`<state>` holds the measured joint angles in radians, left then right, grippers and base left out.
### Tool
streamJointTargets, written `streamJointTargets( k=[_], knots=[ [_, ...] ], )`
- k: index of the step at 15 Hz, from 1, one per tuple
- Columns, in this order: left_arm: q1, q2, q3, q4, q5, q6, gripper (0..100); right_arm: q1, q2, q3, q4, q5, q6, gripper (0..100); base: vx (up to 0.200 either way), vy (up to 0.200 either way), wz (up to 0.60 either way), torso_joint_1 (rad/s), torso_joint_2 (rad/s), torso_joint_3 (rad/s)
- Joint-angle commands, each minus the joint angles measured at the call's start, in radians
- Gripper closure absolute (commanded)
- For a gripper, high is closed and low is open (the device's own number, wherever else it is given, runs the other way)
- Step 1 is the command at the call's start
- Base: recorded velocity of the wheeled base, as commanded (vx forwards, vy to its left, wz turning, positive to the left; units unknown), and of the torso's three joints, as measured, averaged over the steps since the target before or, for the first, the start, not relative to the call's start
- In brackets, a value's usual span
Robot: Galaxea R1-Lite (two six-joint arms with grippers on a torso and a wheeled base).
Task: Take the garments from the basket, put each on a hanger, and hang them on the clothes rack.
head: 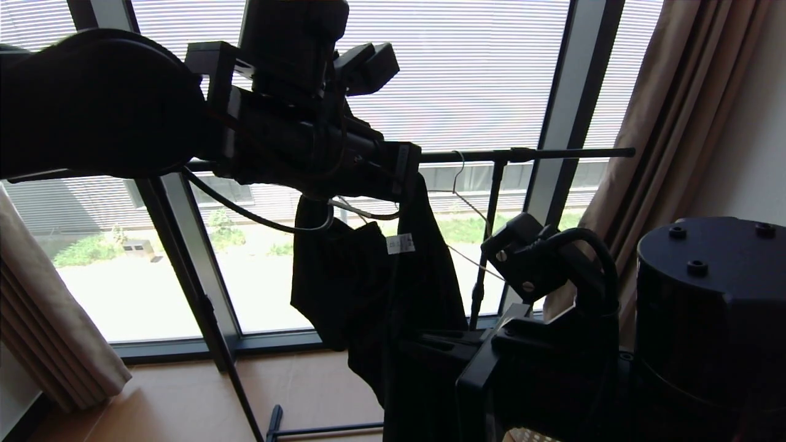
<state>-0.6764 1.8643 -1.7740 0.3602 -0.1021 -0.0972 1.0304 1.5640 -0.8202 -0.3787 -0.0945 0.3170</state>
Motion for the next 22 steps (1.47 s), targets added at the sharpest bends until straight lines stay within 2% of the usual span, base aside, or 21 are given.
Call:
streamJointTargets(
  k=[1, 2, 6, 9, 10, 12, 14, 16, 19, 22],
  knots=[
    [0.058, -0.085, 0.081, 0.000, -0.064, 0.002, 100, -0.076, -0.013, 0.061, 0.003, -0.004, -0.004, 100, 0.000, 0.000, 0.00, 0.000, 0.00, 0.000],
    [0.084, -0.119, 0.122, 0.000, -0.087, 0.014, 100, -0.118, -0.021, 0.076, 0.003, -0.004, -0.009, 100, 0.000, 0.000, 0.00, 0.000, 0.00, 0.000],
    [0.135, -0.270, 0.329, 0.000, -0.091, 0.088, 100, -0.257, -0.045, 0.062, 0.003, -0.005, -0.069, 100, 0.000, 0.000, 0.00, 0.000, 0.00, 0.000],
    [0.130, -0.376, 0.504, -0.001, -0.091, 0.113, 100, -0.336, -0.019, -0.042, 0.004, -0.004, -0.101, 100, 0.000, 0.000, 0.00, 0.000, 0.00, 0.000],
    [0.129, -0.395, 0.536, -0.001, -0.094, 0.119, 100, -0.343, -0.009, -0.065, 0.004, -0.004, -0.102, 100, 0.000, 0.000, 0.00, 0.000, 0.00, 0.000],
    [0.118, -0.464, 0.671, -0.003, -0.116, 0.120, 100, -0.355, 0.047, -0.166, 0.004, -0.004, -0.102, 100, 0.000, 0.000, 0.00, 0.000, 0.00, 0.000],
    [0.075, -0.496, 0.765, -0.007, -0.119, 0.116, 100, -0.355, 0.094, -0.251, 0.017, -0.004, -0.102, 100, 0.000, 0.000, 0.00, 0.000, 0.00, 0.000],
    [-0.006, -0.516, 0.823, -0.009, -0.116, 0.091, 100, -0.340, 0.140, -0.346, 0.057, -0.002, -0.102, 100, 0.000, 0.000, 0.00, 0.000, 0.00, 0.000],
    [-0.135, -0.507, 0.825, -0.012, -0.119, -0.012, 100, -0.291, 0.194, -0.427, 0.072, -0.002, -0.101, 100, 0.000, 0.000, 0.00, 0.000, 0.00, 0.000],
    [-0.216, -0.487, 0.825, -0.058, -0.119, -0.073, 100, -0.253, 0.229, -0.453, 0.073, -0.004, -0.098, 100, 0.000, 0.000, 0.00, 0.000, 0.00, 0.000]
  ],
)
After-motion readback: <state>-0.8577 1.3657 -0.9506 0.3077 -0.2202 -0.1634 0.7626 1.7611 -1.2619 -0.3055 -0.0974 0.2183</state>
